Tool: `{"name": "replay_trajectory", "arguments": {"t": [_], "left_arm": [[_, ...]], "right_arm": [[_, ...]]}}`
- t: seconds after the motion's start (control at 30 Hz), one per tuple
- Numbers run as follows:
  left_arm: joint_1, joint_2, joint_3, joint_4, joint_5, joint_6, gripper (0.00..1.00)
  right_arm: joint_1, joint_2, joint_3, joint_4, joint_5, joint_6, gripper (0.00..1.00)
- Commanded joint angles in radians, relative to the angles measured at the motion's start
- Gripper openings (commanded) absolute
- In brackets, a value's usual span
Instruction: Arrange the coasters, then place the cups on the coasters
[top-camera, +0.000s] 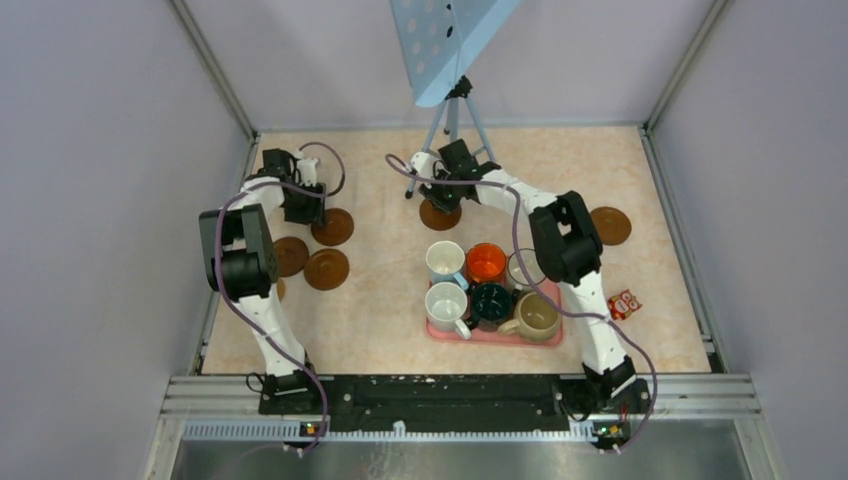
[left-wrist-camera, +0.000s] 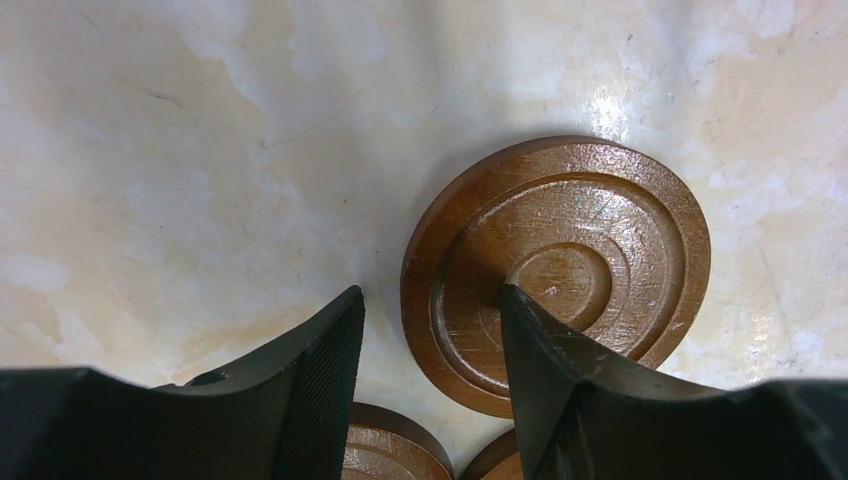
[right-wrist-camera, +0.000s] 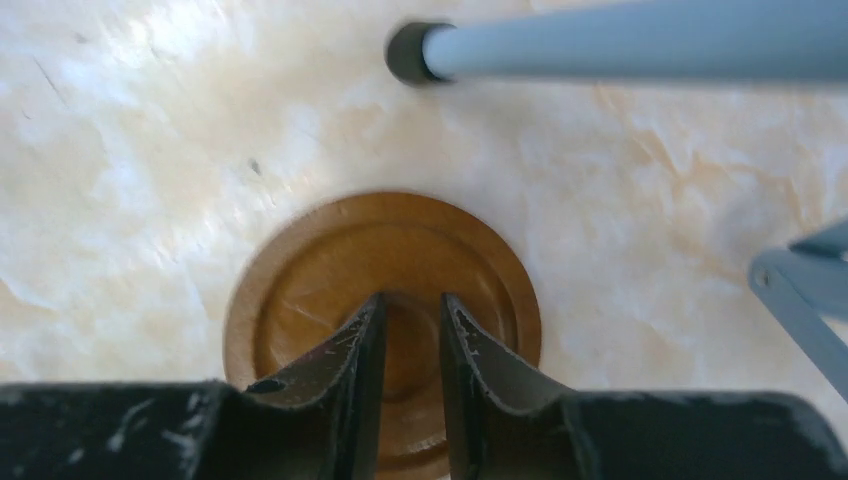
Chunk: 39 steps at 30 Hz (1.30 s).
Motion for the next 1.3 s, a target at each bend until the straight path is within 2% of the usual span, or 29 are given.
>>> {"name": "replay_trajectory", "arguments": {"t": [0.0,0.17,0.4,0.53,0.73,0.9,1.13,1.27], "left_arm": [[0.014,0.054,0.022,-0.025,-0.012,0.004,0.59],[0.026,0.072,0.048,-0.029,-0.015,0.003,0.59],[0.034,0.068,0.051,-0.029,-0.001,0.011,0.6],[0.034,0.064,0.063,-0.028,0.025,0.001,0.64],[0.033,0.037,0.087,-0.017,0.058,-0.018,0.74],[0.033,0.005,0.092,0.001,0.093,-0.033,0.78],[0.031,-0.026,0.085,0.005,0.133,-0.034,0.8],[0.022,-0.034,0.082,0.008,0.16,-0.036,0.81]], "right_arm": [[0.063,0.073,0.047,-0.048,-0.024,0.034,0.25],[0.099,0.115,0.125,-0.065,-0.016,0.046,0.25],[0.105,0.104,0.104,-0.075,-0.049,0.036,0.26],[0.115,0.098,0.155,-0.069,-0.07,0.071,0.27],[0.109,-0.051,0.121,-0.007,-0.091,0.111,0.35],[0.086,-0.189,0.015,0.046,-0.103,0.169,0.51],[0.011,-0.415,-0.284,0.068,-0.13,0.164,0.54],[-0.091,-0.554,-0.445,-0.013,-0.169,0.158,0.53]]}}
